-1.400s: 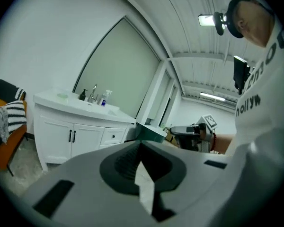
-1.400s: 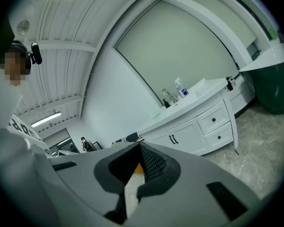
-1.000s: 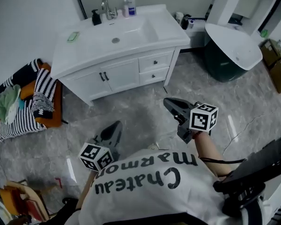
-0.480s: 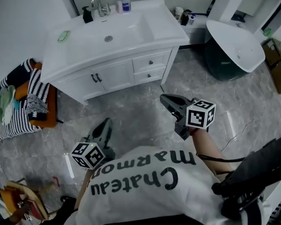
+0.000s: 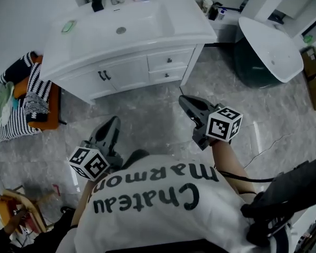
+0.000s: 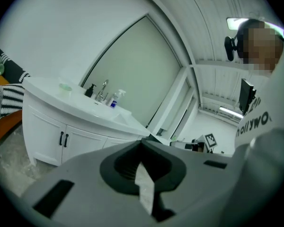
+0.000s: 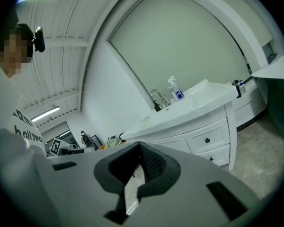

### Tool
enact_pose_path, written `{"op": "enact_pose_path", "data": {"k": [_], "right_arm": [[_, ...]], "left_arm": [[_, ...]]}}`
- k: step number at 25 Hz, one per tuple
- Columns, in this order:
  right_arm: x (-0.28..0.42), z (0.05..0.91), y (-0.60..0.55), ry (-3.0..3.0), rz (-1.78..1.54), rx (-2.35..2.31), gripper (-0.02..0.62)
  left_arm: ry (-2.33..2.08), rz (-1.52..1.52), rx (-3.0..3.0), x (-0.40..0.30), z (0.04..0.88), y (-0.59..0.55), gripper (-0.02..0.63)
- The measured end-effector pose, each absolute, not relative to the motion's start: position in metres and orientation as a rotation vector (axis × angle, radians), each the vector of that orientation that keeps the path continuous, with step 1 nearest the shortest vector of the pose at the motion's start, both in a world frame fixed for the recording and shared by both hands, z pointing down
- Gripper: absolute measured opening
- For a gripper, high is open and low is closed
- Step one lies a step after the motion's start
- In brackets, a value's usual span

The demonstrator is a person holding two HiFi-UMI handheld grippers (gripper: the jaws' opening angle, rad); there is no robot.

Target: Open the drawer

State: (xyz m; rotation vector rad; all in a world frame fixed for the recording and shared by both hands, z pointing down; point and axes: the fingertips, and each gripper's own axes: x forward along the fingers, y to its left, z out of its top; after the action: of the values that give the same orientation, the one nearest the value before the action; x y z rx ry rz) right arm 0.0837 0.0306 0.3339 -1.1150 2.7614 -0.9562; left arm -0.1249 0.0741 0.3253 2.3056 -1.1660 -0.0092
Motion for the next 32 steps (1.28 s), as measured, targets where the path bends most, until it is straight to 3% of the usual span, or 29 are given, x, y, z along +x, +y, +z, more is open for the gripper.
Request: {"op": "enact_pose_path", "data": {"k": [10,32], "right_arm": [[0.09,0.363,0.015,2.821,-0.915,-1.327,0.003],[0.094,0.377,-0.124,2.48,-0.914,-1.795,0.003]], "left_arm": [[-1.133,0.01,2.266,-0.138,0.346,0.049,0.009],[-0.729,0.226,2.458,-0.126,0.34,-0.163,0.009]]}}
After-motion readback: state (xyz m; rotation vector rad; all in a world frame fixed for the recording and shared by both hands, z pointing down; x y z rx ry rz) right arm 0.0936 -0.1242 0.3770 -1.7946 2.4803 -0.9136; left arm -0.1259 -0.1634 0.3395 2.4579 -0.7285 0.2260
